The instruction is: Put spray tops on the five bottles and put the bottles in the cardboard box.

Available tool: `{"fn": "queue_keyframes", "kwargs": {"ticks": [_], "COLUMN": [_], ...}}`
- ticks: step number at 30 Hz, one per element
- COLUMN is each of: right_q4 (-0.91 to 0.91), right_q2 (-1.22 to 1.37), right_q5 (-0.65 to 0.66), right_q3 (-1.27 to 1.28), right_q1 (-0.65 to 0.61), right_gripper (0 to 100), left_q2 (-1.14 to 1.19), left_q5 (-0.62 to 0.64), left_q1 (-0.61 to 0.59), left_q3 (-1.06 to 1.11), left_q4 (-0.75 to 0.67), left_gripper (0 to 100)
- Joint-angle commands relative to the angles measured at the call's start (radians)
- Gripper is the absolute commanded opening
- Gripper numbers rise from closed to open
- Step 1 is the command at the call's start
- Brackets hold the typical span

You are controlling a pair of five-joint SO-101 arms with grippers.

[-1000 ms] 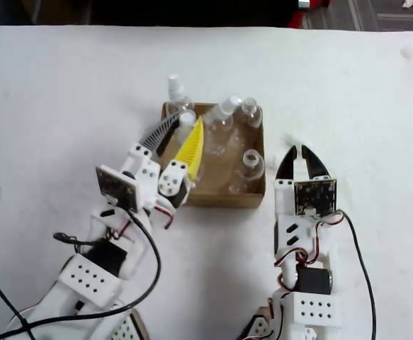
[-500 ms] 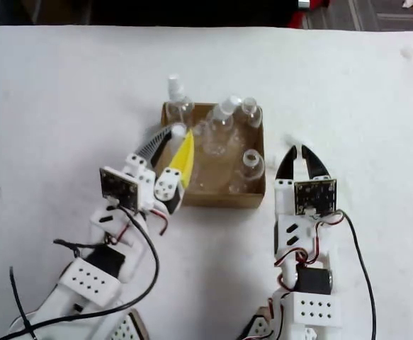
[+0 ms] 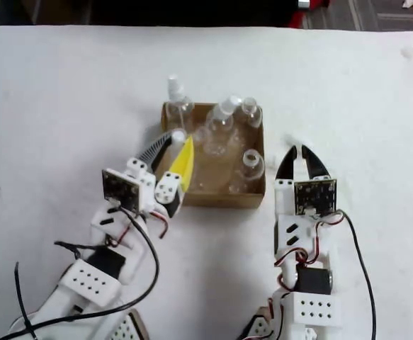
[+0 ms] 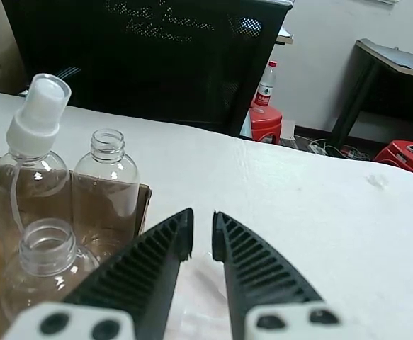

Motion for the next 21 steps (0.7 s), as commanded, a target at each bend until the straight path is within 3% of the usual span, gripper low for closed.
{"fn": "queue_keyframes", "kwargs": {"ticks": [1, 10, 21], "right_q4": [0.004, 0.004, 0.004], "right_q2": [0.007, 0.007, 0.007], "right_q5": [0.012, 0.012, 0.014], "right_q3": [0.011, 0.011, 0.011], "right_q1": [-0.008, -0.007, -0.007], "right_gripper": [3.9, 3.9, 3.9], "left_q2": [-0.010, -0.010, -0.012], "left_q5": [0.014, 0.015, 0.015], "left_q1": [-0.005, -0.007, -0.007], "left_q3": [-0.009, 0.008, -0.002], "left_q4": [-0.017, -0.015, -0.017], "left_gripper": [2, 21, 14]}}
